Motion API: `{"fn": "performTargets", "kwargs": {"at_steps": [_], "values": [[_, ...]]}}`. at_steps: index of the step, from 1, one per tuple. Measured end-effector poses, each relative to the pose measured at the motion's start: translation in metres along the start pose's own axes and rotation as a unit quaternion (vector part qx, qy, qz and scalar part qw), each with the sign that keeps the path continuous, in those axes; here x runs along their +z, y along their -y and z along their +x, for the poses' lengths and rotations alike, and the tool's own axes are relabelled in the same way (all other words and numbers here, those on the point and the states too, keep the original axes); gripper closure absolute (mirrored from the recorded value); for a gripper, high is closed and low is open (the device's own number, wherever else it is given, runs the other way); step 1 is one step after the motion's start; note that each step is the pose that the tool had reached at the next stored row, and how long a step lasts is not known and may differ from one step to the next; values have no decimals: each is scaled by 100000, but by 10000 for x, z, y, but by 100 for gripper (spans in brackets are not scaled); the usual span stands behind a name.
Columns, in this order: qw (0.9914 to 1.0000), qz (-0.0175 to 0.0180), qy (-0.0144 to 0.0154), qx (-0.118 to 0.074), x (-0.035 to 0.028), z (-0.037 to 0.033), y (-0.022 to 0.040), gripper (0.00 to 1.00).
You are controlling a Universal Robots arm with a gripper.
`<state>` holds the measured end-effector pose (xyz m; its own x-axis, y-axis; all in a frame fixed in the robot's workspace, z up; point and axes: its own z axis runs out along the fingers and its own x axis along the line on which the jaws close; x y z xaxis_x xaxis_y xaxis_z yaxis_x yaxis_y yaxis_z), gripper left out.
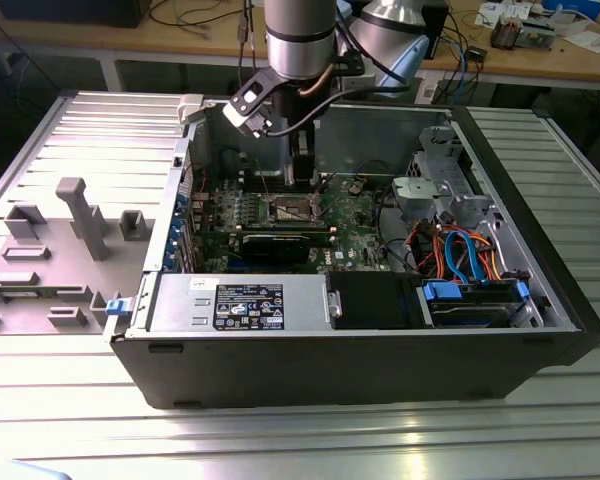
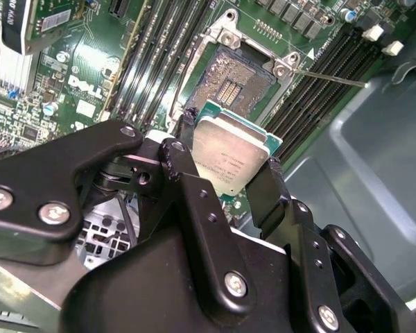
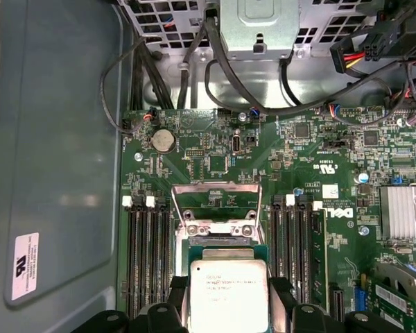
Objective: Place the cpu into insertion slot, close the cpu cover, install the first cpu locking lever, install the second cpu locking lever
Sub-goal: 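Place the cpu into insertion slot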
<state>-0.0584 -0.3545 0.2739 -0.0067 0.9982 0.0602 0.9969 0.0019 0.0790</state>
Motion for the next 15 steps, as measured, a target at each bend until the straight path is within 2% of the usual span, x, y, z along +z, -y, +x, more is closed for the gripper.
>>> {"fn": "performTargets", "kwargs": {"at_steps": [7,15], "values": [[100000,-4,35,-4,94,4,10,45],[100000,-3,36,1,112,3,12,45]]}}
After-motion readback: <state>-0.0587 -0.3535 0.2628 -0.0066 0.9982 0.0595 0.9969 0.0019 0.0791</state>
